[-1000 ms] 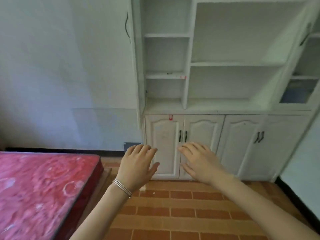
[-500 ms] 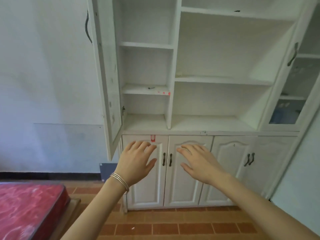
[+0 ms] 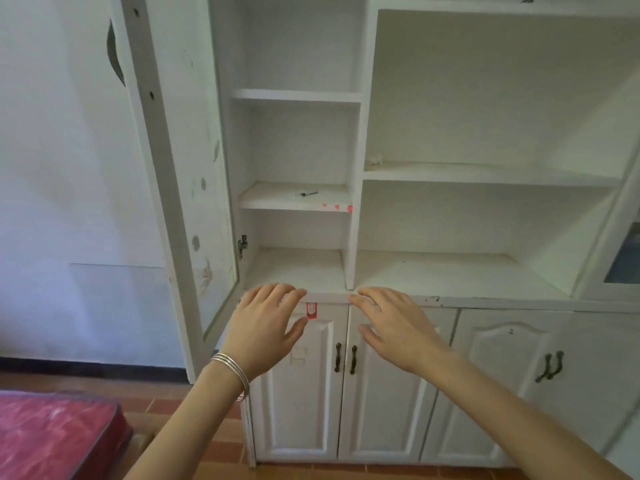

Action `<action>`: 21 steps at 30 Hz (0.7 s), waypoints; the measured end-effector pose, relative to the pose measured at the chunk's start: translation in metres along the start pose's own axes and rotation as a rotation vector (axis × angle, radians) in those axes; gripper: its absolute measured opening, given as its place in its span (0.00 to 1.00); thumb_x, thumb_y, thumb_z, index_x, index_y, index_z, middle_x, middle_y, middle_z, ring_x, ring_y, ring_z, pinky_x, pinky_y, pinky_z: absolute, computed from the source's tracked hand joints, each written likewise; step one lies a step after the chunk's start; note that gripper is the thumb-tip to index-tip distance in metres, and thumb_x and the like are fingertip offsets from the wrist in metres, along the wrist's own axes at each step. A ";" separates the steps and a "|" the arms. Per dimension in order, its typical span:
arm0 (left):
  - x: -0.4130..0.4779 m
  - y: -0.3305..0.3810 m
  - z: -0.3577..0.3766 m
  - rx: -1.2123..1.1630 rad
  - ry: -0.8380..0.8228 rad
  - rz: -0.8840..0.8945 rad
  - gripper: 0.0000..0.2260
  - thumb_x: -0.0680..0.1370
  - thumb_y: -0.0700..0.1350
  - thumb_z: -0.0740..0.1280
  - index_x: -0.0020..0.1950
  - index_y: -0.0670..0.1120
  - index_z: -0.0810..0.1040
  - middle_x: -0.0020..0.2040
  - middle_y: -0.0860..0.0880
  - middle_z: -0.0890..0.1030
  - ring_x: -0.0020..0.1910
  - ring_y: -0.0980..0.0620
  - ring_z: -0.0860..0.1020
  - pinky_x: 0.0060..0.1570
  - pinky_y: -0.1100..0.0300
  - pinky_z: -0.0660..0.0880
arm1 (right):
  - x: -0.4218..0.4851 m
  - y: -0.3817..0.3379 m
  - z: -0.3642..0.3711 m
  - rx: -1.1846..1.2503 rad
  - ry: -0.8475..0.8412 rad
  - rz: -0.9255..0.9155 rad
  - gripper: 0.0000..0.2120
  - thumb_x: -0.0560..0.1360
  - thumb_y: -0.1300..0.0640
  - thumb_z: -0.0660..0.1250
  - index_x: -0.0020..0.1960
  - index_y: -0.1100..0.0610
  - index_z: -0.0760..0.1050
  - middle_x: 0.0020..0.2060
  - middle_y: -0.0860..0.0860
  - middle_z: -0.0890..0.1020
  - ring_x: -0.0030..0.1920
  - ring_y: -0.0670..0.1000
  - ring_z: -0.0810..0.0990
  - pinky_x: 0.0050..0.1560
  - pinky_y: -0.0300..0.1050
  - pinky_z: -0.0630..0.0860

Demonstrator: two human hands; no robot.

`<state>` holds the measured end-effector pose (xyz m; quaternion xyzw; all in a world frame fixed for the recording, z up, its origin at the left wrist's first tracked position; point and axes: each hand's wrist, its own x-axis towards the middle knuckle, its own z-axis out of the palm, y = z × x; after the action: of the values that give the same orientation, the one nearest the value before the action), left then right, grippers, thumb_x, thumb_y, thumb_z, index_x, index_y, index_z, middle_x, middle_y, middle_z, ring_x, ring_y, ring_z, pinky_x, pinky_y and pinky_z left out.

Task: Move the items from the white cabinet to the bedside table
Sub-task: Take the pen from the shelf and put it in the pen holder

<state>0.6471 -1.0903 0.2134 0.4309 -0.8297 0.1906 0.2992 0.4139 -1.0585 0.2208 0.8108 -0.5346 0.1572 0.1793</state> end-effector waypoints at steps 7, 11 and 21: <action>0.066 -0.004 0.051 0.079 0.035 -0.044 0.19 0.74 0.56 0.57 0.59 0.48 0.77 0.51 0.50 0.80 0.49 0.49 0.79 0.51 0.52 0.74 | 0.059 0.079 0.028 -0.002 0.014 -0.084 0.22 0.76 0.53 0.62 0.68 0.54 0.66 0.64 0.54 0.72 0.64 0.55 0.70 0.62 0.51 0.66; 0.113 -0.011 0.071 0.134 0.055 -0.073 0.15 0.73 0.51 0.68 0.58 0.47 0.78 0.50 0.50 0.80 0.49 0.48 0.79 0.51 0.52 0.74 | 0.104 0.125 0.027 0.007 0.054 -0.147 0.23 0.76 0.53 0.61 0.70 0.54 0.64 0.66 0.53 0.70 0.66 0.55 0.68 0.63 0.50 0.65; 0.188 -0.061 0.132 0.206 0.062 -0.157 0.14 0.71 0.47 0.70 0.55 0.46 0.78 0.48 0.49 0.80 0.46 0.47 0.79 0.46 0.54 0.75 | 0.190 0.178 0.084 0.063 0.136 -0.236 0.21 0.71 0.56 0.67 0.63 0.56 0.71 0.57 0.53 0.78 0.56 0.54 0.77 0.53 0.49 0.73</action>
<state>0.5697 -1.3128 0.2423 0.5170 -0.7597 0.2641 0.2928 0.3269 -1.3157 0.2525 0.8607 -0.4169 0.2064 0.2067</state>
